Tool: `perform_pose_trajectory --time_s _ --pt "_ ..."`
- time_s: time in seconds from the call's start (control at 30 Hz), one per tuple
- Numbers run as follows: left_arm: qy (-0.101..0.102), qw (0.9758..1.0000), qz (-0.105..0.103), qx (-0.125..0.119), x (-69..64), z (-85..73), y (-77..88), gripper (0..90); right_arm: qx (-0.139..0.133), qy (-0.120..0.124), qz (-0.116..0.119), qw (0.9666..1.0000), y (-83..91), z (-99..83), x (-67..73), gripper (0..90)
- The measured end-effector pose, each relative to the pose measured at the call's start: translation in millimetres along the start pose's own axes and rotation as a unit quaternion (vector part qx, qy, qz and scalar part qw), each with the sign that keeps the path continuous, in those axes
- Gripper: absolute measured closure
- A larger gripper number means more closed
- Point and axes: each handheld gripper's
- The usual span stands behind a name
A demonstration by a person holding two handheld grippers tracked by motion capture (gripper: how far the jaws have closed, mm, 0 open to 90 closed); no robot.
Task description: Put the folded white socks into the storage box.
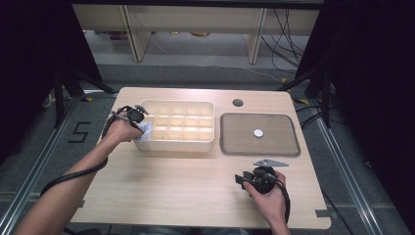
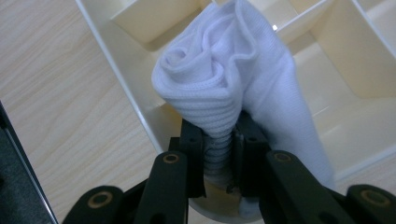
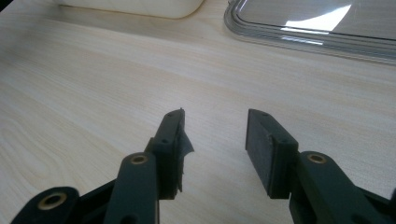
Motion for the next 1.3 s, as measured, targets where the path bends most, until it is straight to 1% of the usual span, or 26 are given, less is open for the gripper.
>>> perform_pose_trajectory --time_s 0.03,0.07,0.1,0.13,0.17,0.2,0.23,0.3,0.33,0.4,0.47,0.53,0.67,0.73,0.8,0.9,0.93,0.97,1.0,1.03,1.07,1.1,1.13,1.23,1.27,1.3 --pt "0.003 1.0 -0.004 -0.002 1.5 -0.4 -0.3 76.5 0.0 0.0 0.001 1.0 -0.3 -0.1 0.0 58.0" --pt "0.013 0.9998 -0.013 -0.004 3.4 -1.4 -1.2 76.5 0.001 0.0 0.002 1.0 -0.3 -0.1 0.0 58.0" --pt "0.014 0.9998 -0.015 -0.005 4.5 -1.9 -1.3 76.6 -0.001 0.0 0.001 1.0 -0.1 -0.1 0.1 58.1" --pt "0.005 0.9999 -0.014 -0.006 5.5 -2.4 -1.5 76.6 -0.004 0.0 0.004 1.0 0.0 0.0 0.0 58.2" --pt "0.009 0.9998 -0.014 -0.006 3.8 -2.8 -1.6 76.7 -0.006 0.001 -0.003 1.0 -0.7 0.2 0.0 58.2" --pt "0.009 0.9999 -0.009 -0.005 2.3 -2.5 -1.6 76.7 -0.004 0.001 -0.005 1.0 -0.6 0.4 0.0 58.2" --pt "0.006 0.9999 -0.007 -0.004 2.0 -2.1 -1.7 76.7 -0.003 0.0 0.002 1.0 0.4 0.7 0.5 58.2" --pt "0.007 1.0 -0.006 0.0 1.7 -1.2 -1.6 76.8 -0.003 0.001 0.003 1.0 -0.5 0.7 0.8 58.1" --pt "0.006 1.0 -0.007 0.001 1.9 -0.9 -1.6 76.8 -0.001 0.002 -0.004 1.0 -1.2 0.7 0.8 58.1" --pt "0.006 1.0 -0.006 0.001 1.7 -1.0 -1.6 76.8 -0.003 0.007 -0.003 1.0 -1.5 0.5 0.1 58.1" --pt "0.005 1.0 -0.003 0.002 0.3 -1.1 -2.1 76.8 0.001 0.002 -0.003 1.0 -1.4 0.4 0.5 58.1" --pt "-0.004 1.0 -0.001 0.008 -0.3 -0.1 -2.7 77.0 0.002 0.001 0.002 1.0 -1.3 0.8 1.2 58.1" --pt "-0.004 0.9999 0.003 0.016 -2.6 1.6 -3.7 77.2 0.003 0.004 0.002 1.0 -0.8 1.7 2.1 58.2" --pt "-0.007 0.9997 0.006 0.021 -3.4 2.3 -4.4 77.2 -0.001 0.004 0.006 1.0 -1.5 2.0 1.8 58.2" --pt "-0.016 0.9995 0.011 0.026 -4.2 3.0 -5.9 77.3 -0.001 0.004 0.006 1.0 -1.3 2.1 1.7 58.2" --pt "-0.02 0.9993 0.012 0.03 -4.6 3.3 -6.6 77.4 0.001 0.005 0.007 1.0 -1.2 1.7 1.8 58.3" --pt "-0.019 0.9992 0.011 0.033 -4.5 3.6 -6.6 77.4 0.004 0.004 0.002 1.0 -0.6 1.6 2.3 58.3" --pt "-0.019 0.9992 0.011 0.033 -4.3 3.9 -6.8 77.5 0.002 0.003 0.01 0.9999 -1.4 1.6 2.1 58.3" --pt "-0.022 0.9991 0.009 0.035 -3.8 4.1 -7.0 77.5 0.002 0.004 0.01 0.9999 -1.5 1.5 2.1 58.2" --pt "-0.023 0.999 0.007 0.037 -3.5 4.5 -7.3 77.5 0.002 0.005 0.003 1.0 -2.1 1.5 2.2 58.3" --pt "-0.017 0.9991 0.006 0.038 -4.1 4.6 -7.7 77.5 0.002 0.003 0.009 1.0 -1.8 1.6 2.6 58.3" --pt "-0.014 0.9992 0.005 0.037 -4.1 4.8 -8.6 77.5 0.003 0.003 0.006 1.0 -2.1 1.7 2.6 58.3" --pt "-0.006 0.9992 0.002 0.039 -4.9 4.6 -9.2 77.5 0.003 0.003 0.002 1.0 -2.5 1.7 2.6 58.3" --pt "-0.002 0.999 -0.005 0.044 -3.8 4.7 -11.1 77.5 0.003 0.004 0.009 0.9999 -2.5 1.3 2.3 58.3" --pt "-0.008 0.999 -0.006 0.044 -2.5 5.2 -11.7 77.5 0.004 0.005 0.009 0.9999 -2.6 1.1 2.2 58.3" --pt "-0.008 0.9991 -0.006 0.041 -2.5 4.5 -12.9 77.5 0.004 0.004 0.009 0.9999 -2.8 1.0 2.2 58.3"
Point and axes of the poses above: each handheld gripper's, and its own axes: y roughly backward along the jaws, z roughly out of its top, x roughly to its left, and after that the axes turned 2 degrees about -y, right-handed
